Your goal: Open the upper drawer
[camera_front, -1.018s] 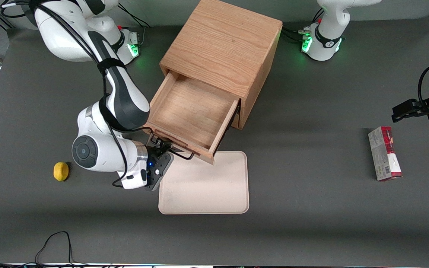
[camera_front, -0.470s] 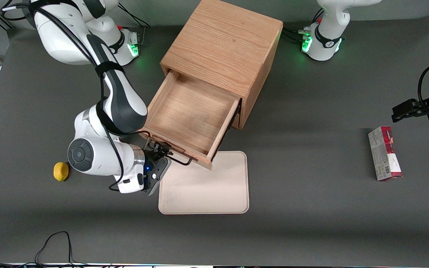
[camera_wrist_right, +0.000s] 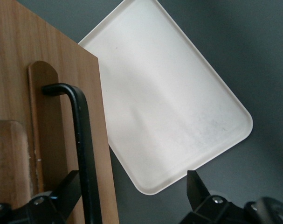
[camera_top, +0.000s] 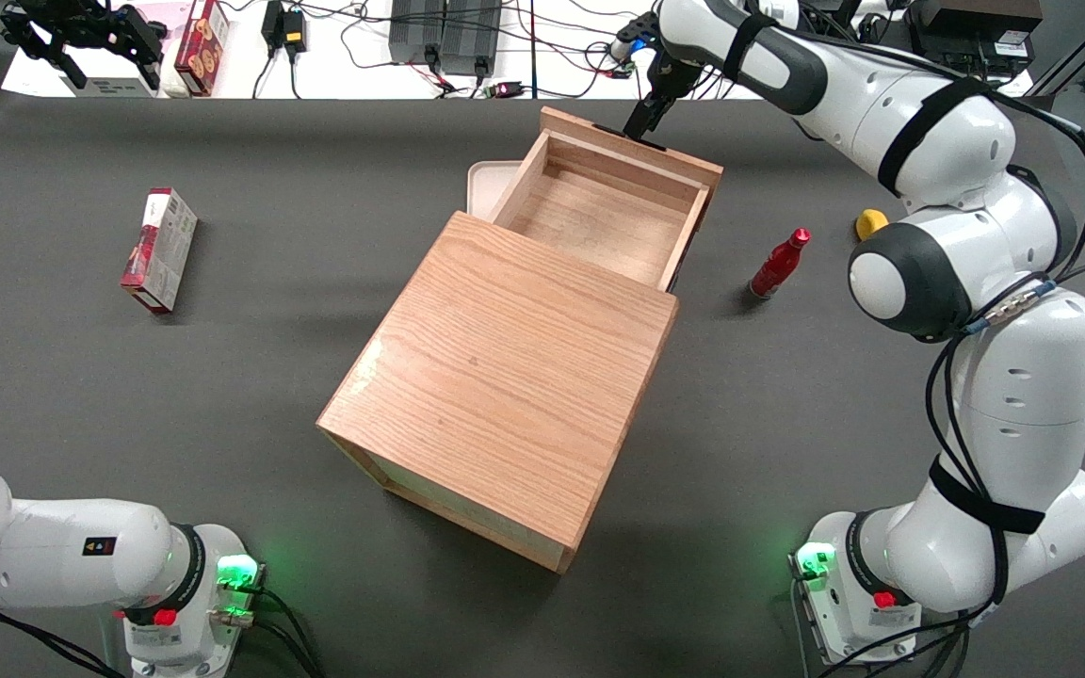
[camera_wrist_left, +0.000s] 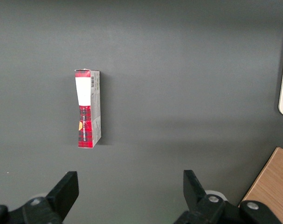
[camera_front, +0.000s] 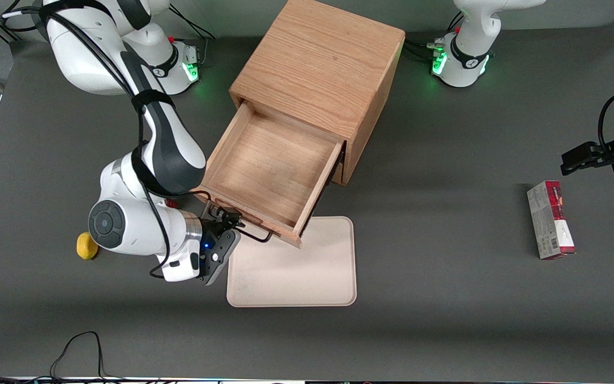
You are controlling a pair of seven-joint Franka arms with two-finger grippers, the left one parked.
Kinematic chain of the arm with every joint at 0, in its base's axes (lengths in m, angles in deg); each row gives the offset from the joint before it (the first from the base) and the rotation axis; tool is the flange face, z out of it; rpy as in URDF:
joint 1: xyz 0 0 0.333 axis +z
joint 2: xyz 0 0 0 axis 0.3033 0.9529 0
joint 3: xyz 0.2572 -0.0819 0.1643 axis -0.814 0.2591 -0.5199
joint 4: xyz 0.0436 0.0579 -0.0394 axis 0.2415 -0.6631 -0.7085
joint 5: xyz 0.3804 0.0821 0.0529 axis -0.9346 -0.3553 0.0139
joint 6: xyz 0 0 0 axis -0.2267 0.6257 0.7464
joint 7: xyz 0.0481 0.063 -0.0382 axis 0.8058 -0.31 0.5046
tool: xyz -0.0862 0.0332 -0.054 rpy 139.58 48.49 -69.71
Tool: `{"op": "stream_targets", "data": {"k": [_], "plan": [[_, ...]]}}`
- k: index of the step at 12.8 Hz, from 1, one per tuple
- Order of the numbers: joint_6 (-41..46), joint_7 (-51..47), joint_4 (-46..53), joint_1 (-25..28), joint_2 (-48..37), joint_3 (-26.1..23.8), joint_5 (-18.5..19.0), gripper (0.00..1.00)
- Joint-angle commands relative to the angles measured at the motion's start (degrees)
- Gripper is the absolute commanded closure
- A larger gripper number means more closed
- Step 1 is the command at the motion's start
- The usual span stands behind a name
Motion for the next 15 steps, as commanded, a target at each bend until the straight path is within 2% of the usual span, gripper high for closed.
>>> {"op": "stream_targets", "data": {"k": [1,8,13,15], "plan": [[0.4,1.2,3.1,-0.8,1.7,-0.4,0.7,0.0],[1.2,1.3,4.5,-1.1,0.8,-0.3,0.7,0.0],[9.4,0.6,7.4,-1.3,0.1,0.3,0.9,0.0],[11.2,0.4,7.3,-1.1,-2.7,1.3,3.1,0.0]]}}
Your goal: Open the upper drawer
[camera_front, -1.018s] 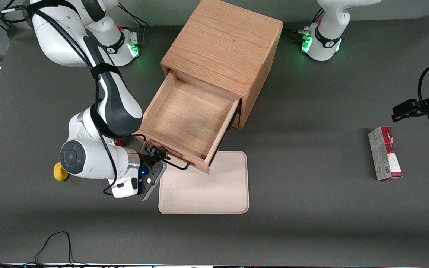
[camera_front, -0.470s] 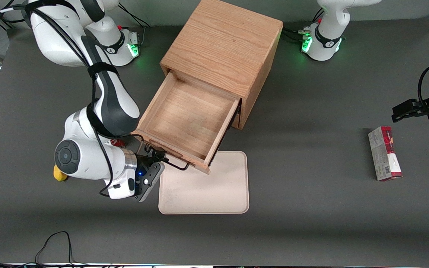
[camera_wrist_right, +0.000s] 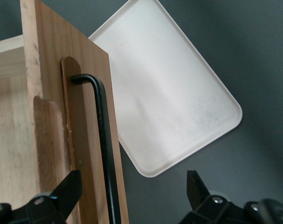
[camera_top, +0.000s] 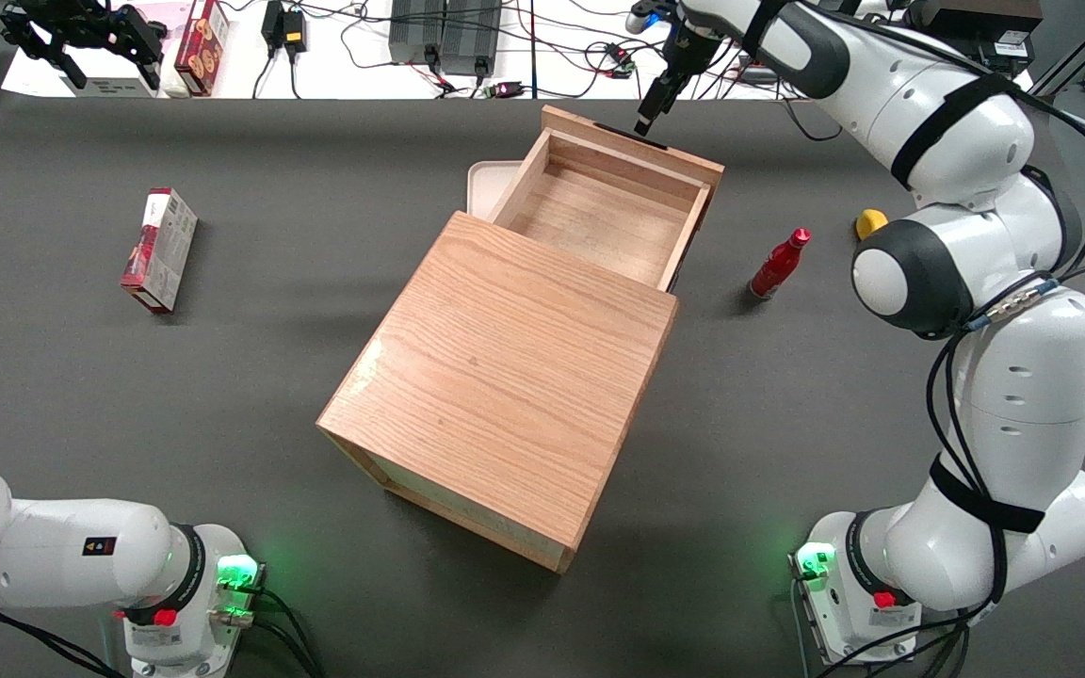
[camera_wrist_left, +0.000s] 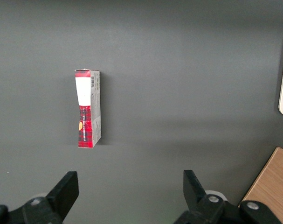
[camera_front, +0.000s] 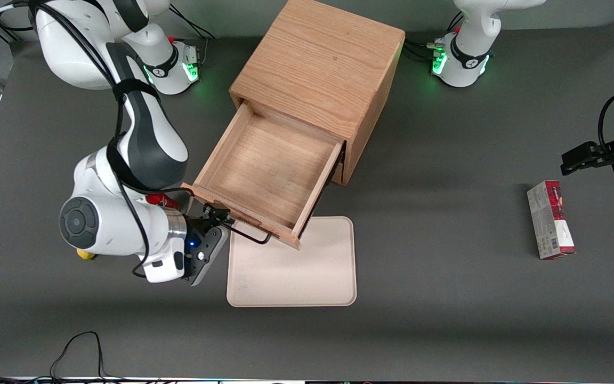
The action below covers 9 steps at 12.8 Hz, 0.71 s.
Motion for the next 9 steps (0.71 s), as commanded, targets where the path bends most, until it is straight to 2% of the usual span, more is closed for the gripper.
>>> {"op": "stream_targets", "data": {"k": [1,4,8,9], "plan": [[3.5,0.0,0.4,-0.2,-3.4,0.5,3.1,0.0],[10.0,-1.3,-7.3,-0.2,-11.5,2.2,5.6,0.0],[9.3,-1.3,-25.6,0.2,-27.0,7.3,6.0,0.0],[9.3,-1.3,-28.3,0.3,-29.5,7.3,7.3,0.0]]}}
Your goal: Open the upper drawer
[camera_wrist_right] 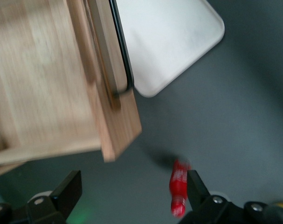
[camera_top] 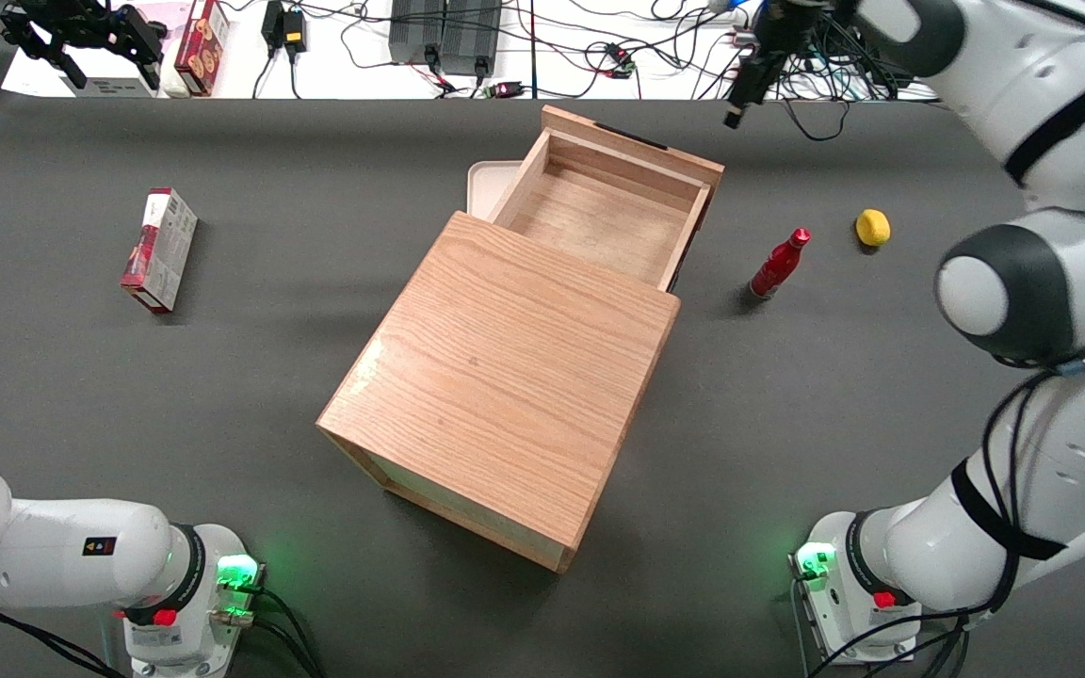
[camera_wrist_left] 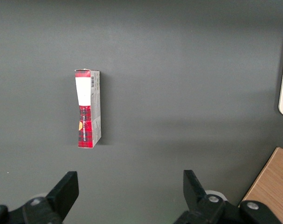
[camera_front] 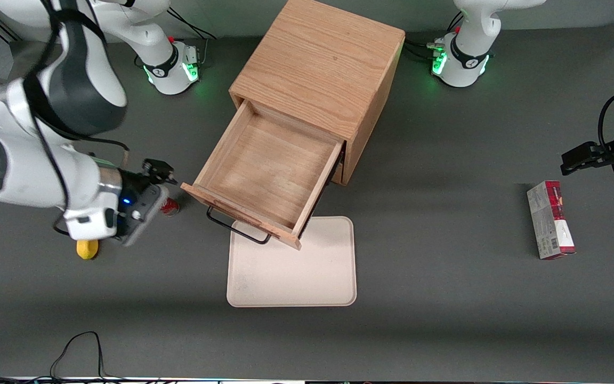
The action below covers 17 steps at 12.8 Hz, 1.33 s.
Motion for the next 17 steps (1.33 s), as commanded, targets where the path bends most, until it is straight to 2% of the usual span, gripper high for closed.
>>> {"op": "stream_targets", "data": {"k": [1,2,4,5,7,8,12,16,17], "plan": [[-2.4,-1.7,-14.0,0.6,-11.8,0.6,4.6,0.0],[-3.8,-4.4,-17.8,0.6,-15.2,0.6,6.2,0.0],[-4.6,-13.0,-23.6,0.5,-19.7,0.6,7.1,0.0],[-4.2,-16.2,-24.0,0.5,-20.0,0.6,8.5,0.0],[-3.5,-27.7,-23.2,0.0,-19.7,1.2,8.9,0.0],[-1.5,-29.3,-22.1,0.1,-19.7,2.9,8.9,0.0],[-1.7,-30.2,-21.9,0.2,-21.8,4.0,8.8,0.0],[-6.7,-30.2,-26.9,0.0,-26.8,5.3,8.9,0.0],[-6.9,-30.2,-27.1,-3.1,-27.1,4.5,8.8,0.0]]}}
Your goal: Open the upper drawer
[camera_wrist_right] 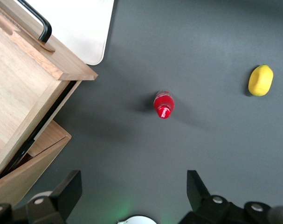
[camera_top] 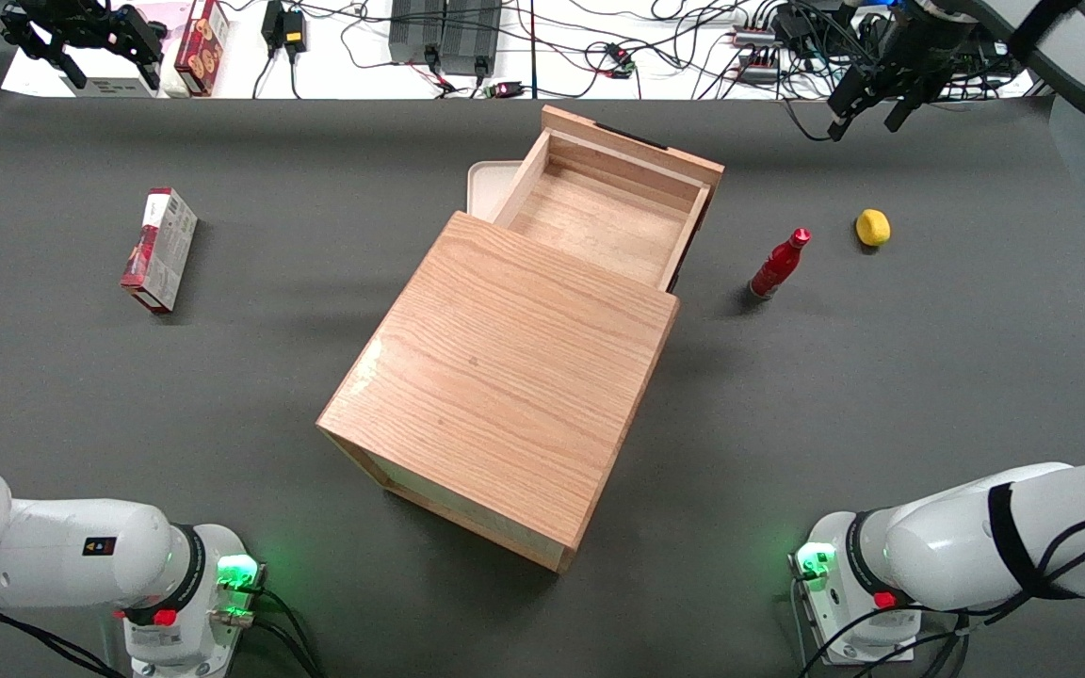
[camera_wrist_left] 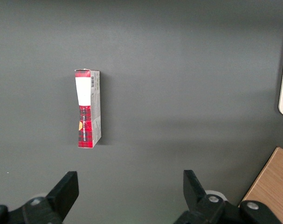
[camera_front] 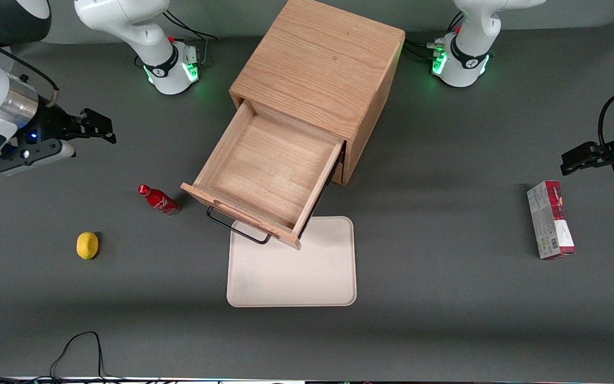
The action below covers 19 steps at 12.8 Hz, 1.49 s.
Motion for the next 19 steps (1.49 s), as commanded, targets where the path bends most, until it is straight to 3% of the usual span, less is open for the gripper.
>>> {"op": "stream_targets", "data": {"k": [1,3,7,19], "plan": [[-2.1,-0.7,-3.6,-7.3,-3.0,-4.9,0.9,0.0],[-2.0,-1.1,-3.3,-12.8,-2.8,-10.8,1.0,0.0],[-2.5,-1.3,-0.4,-15.8,-1.8,-11.0,0.8,0.0],[-1.6,-0.7,4.6,-14.5,2.7,-10.8,1.0,0.0]]}}
